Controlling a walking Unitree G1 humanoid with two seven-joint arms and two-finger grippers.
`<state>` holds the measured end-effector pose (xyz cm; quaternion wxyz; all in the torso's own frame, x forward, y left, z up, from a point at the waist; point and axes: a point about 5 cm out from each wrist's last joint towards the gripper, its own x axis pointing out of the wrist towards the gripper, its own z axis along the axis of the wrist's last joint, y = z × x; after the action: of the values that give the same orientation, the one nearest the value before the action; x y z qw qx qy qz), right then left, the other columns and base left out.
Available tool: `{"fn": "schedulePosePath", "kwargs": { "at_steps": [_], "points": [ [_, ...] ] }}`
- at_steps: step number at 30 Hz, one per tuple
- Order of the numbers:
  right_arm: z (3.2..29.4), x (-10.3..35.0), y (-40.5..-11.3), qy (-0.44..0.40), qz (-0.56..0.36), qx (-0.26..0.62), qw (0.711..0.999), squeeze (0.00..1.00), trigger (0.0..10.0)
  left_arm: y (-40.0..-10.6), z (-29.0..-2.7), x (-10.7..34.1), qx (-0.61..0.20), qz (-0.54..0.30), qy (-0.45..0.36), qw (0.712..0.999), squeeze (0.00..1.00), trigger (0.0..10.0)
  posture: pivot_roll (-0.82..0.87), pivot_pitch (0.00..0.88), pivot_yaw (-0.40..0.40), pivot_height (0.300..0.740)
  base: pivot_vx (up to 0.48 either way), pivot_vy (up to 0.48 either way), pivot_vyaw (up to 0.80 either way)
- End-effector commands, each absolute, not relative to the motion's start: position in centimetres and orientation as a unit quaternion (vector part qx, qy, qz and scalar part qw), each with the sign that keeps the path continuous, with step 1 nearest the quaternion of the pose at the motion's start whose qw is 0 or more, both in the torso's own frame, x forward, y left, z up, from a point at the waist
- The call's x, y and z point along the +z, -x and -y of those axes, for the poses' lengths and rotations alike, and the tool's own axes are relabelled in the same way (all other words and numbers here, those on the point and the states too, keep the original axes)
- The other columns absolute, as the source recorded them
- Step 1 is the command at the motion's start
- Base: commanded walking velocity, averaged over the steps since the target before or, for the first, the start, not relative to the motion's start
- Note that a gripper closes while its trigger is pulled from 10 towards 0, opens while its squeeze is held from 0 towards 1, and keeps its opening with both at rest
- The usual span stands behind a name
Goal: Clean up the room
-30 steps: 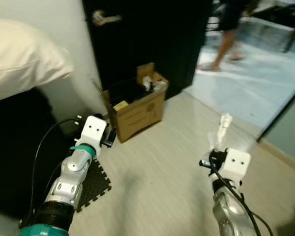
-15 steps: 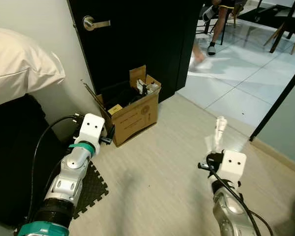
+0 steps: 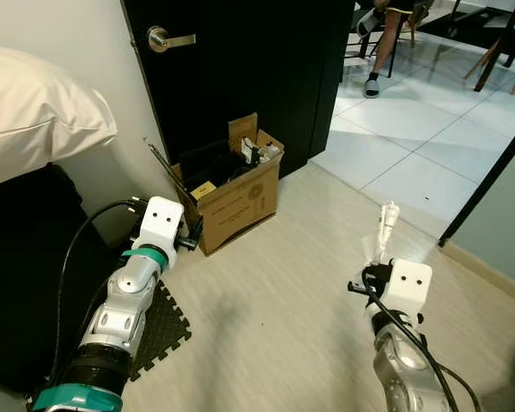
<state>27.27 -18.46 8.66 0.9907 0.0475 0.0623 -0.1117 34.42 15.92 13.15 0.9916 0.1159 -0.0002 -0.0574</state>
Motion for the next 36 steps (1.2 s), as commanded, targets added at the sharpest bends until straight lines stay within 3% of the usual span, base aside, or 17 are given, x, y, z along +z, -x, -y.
{"fn": "schedulePosePath", "kwargs": {
  "at_steps": [1, 27, 36],
  "points": [
    [18.22, 8.46, -27.41, -0.049, -0.069, -0.109, 0.990, 0.00, 10.0, -34.50, -16.25, 13.06, -0.054, -0.002, -0.111, 0.992, 0.00, 10.0, 0.04, 0.000, 0.145, 0.740, 0.255, 0.000, 0.00],
    [18.35, 8.69, -27.64, -0.049, -0.067, -0.094, 0.992, 0.00, 10.0, -34.06, -16.38, 12.85, -0.048, 0.002, -0.098, 0.994, 0.00, 10.0, 0.04, 0.000, 0.112, 0.740, 0.292, 0.000, 0.00],
    [18.25, 8.88, -27.74, -0.053, -0.064, -0.085, 0.993, 0.00, 10.0, -34.04, -16.55, 12.77, -0.044, 0.002, -0.096, 0.994, 0.00, 10.0, 0.03, 0.000, 0.109, 0.740, 0.307, 0.000, -0.80]
  ]
}}
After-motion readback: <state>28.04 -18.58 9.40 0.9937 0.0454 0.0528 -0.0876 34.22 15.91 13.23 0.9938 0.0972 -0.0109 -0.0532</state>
